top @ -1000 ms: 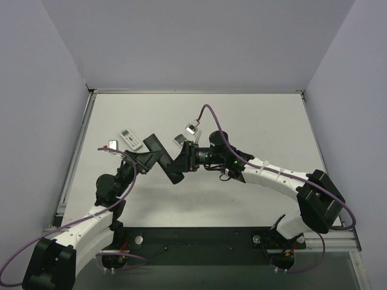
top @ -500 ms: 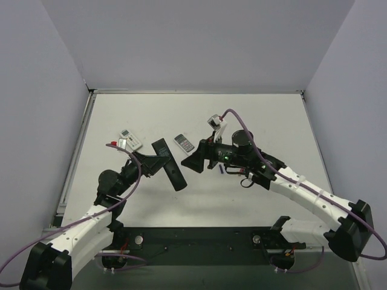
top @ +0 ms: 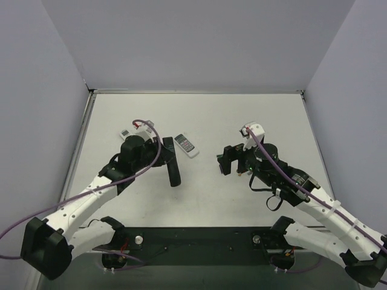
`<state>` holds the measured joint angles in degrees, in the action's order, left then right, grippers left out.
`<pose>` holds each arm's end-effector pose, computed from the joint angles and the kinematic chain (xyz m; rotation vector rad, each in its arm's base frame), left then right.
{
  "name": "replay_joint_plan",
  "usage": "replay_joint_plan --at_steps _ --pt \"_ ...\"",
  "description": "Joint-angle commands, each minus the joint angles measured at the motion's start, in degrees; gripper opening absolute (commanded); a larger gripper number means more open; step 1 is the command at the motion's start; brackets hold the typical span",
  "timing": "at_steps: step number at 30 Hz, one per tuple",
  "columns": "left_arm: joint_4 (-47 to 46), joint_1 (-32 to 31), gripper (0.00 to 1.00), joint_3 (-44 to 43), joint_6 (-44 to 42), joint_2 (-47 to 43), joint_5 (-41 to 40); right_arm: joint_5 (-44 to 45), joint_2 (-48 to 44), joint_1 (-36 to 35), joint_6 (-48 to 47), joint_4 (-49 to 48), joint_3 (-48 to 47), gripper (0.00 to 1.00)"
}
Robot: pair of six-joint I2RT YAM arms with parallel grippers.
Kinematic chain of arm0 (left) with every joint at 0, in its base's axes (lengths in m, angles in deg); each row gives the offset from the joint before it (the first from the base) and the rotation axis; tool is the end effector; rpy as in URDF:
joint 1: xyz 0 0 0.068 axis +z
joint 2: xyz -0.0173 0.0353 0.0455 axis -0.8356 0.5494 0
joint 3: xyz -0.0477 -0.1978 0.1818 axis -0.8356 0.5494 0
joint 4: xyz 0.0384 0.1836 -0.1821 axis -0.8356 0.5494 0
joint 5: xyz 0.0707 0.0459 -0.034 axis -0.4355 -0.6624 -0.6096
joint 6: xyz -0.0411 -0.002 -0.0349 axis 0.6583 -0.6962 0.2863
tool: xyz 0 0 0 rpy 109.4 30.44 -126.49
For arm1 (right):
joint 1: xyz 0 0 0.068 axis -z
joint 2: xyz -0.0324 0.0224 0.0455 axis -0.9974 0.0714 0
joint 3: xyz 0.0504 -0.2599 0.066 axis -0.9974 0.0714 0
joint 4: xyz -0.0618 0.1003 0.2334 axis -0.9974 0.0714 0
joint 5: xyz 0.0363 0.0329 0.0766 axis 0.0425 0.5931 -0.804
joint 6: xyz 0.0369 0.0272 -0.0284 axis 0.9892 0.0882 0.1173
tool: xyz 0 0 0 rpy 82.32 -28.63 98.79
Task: Load the batteries into the remote control
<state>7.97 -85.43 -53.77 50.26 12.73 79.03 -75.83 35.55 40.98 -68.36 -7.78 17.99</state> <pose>0.1963 -0.1150 0.2740 -0.1187 2.0330 -0.9878 0.1450 0.1422 0.3600 -0.4325 1.7342 0.7154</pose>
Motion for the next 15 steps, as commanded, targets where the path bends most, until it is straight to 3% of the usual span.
replay_joint_plan --at_steps 1,8,15 --pt "19.8 -4.5 0.0 -8.8 -10.7 9.9 -14.7 16.4 -4.4 0.7 -0.8 7.3 1.5 0.98" --pt "30.7 -7.2 0.0 -18.2 -16.4 26.5 -28.3 27.4 -10.7 1.6 0.0 12.5 2.8 0.98" --pt "36.2 -10.4 0.1 -25.4 -16.4 40.6 -38.9 32.5 -16.9 2.1 0.6 13.4 6.1 1.0"
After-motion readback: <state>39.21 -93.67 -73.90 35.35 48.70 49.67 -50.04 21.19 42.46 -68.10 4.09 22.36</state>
